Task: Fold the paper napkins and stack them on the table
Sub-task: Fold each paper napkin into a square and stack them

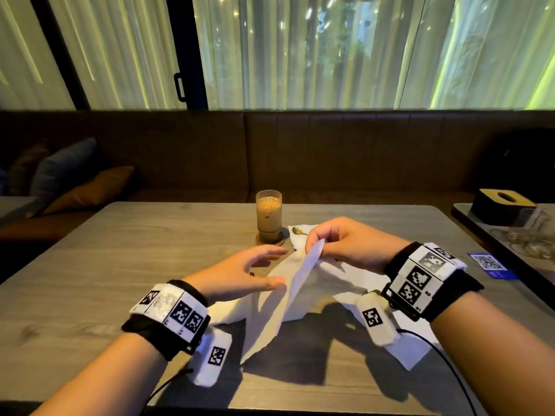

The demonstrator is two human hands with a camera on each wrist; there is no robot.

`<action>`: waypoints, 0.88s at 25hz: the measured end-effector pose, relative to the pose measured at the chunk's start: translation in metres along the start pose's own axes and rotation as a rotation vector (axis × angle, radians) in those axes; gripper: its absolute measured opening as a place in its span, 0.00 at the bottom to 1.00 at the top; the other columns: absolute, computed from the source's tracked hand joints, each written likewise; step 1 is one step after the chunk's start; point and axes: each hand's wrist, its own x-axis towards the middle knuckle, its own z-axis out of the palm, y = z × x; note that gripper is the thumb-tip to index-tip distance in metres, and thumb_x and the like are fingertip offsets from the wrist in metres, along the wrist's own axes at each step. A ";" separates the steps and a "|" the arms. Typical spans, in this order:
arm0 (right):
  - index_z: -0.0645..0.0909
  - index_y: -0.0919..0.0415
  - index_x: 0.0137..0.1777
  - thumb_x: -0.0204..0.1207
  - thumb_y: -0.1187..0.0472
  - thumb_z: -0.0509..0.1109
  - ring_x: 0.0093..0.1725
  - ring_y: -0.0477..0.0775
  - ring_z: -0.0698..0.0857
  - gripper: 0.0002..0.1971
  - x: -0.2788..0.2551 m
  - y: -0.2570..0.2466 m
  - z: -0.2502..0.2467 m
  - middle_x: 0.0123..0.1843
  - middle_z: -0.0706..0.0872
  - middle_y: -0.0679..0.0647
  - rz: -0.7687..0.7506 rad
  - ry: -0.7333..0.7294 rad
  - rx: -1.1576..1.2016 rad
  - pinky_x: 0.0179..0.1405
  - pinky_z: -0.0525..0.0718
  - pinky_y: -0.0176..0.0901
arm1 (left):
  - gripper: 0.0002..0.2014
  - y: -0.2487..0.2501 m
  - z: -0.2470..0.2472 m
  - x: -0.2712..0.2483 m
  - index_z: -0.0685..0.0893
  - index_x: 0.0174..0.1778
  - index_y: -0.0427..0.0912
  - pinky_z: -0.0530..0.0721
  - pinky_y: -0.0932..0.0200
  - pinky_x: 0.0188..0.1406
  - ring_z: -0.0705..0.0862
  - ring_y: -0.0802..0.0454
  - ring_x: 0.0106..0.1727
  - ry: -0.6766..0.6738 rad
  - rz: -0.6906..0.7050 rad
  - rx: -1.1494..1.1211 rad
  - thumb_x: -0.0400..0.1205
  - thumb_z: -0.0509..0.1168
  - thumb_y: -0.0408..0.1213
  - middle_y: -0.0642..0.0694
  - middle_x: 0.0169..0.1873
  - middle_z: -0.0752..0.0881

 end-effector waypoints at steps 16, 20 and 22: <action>0.93 0.52 0.39 0.82 0.78 0.62 0.57 0.65 0.89 0.25 -0.022 -0.008 -0.024 0.52 0.93 0.59 0.070 -0.009 -0.148 0.63 0.87 0.57 | 0.09 0.015 -0.008 -0.009 0.92 0.45 0.41 0.84 0.68 0.37 0.88 0.62 0.38 0.210 0.130 0.010 0.81 0.76 0.44 0.55 0.35 0.92; 0.96 0.52 0.42 0.73 0.54 0.66 0.60 0.59 0.88 0.16 -0.021 -0.003 -0.021 0.52 0.96 0.49 0.148 -0.036 -0.155 0.59 0.84 0.47 | 0.03 0.020 -0.017 -0.017 0.92 0.43 0.47 0.86 0.65 0.42 0.91 0.59 0.42 0.216 0.132 0.012 0.81 0.76 0.41 0.52 0.39 0.94; 0.97 0.53 0.41 0.70 0.50 0.66 0.58 0.53 0.88 0.17 -0.021 -0.003 -0.020 0.52 0.96 0.51 0.165 0.020 -0.103 0.65 0.84 0.51 | 0.03 0.022 -0.021 -0.021 0.93 0.44 0.47 0.87 0.63 0.45 0.91 0.58 0.44 0.186 0.128 0.025 0.82 0.75 0.40 0.51 0.41 0.94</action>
